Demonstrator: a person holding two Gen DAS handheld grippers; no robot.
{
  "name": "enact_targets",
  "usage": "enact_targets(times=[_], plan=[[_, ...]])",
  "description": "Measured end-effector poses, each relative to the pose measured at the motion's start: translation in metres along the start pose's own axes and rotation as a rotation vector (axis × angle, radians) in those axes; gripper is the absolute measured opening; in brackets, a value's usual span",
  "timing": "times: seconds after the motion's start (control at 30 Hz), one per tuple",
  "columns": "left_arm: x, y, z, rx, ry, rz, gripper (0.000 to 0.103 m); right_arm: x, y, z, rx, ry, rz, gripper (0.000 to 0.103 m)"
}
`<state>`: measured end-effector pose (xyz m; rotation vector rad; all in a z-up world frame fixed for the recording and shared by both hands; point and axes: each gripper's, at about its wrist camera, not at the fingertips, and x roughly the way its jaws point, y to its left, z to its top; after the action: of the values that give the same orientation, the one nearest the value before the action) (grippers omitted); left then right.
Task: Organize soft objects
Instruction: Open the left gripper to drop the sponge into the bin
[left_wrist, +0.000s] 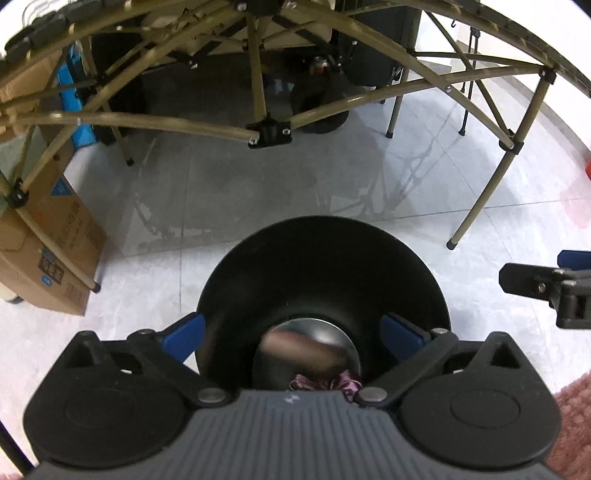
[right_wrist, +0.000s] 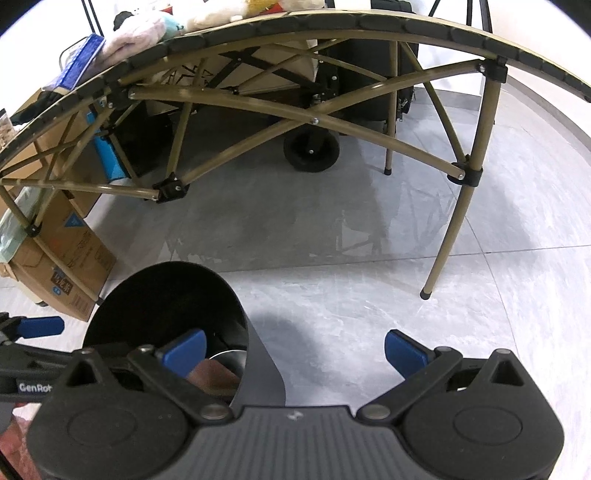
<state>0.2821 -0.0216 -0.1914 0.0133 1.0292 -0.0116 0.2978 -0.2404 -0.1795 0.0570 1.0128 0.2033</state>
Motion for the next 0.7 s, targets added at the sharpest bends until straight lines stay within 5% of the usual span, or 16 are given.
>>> enact_targets(times=[0.5,0.7], plan=[[-0.007,0.003,0.004,0.001,-0.022,0.021,0.103,0.002,0.005,0.003,-0.015,0.003,0.016,0.103],[-0.038,0.019,0.014,-0.042,-0.105,0.027,0.103,-0.014,0.014,0.008,-0.026,-0.052,0.062,0.103]])
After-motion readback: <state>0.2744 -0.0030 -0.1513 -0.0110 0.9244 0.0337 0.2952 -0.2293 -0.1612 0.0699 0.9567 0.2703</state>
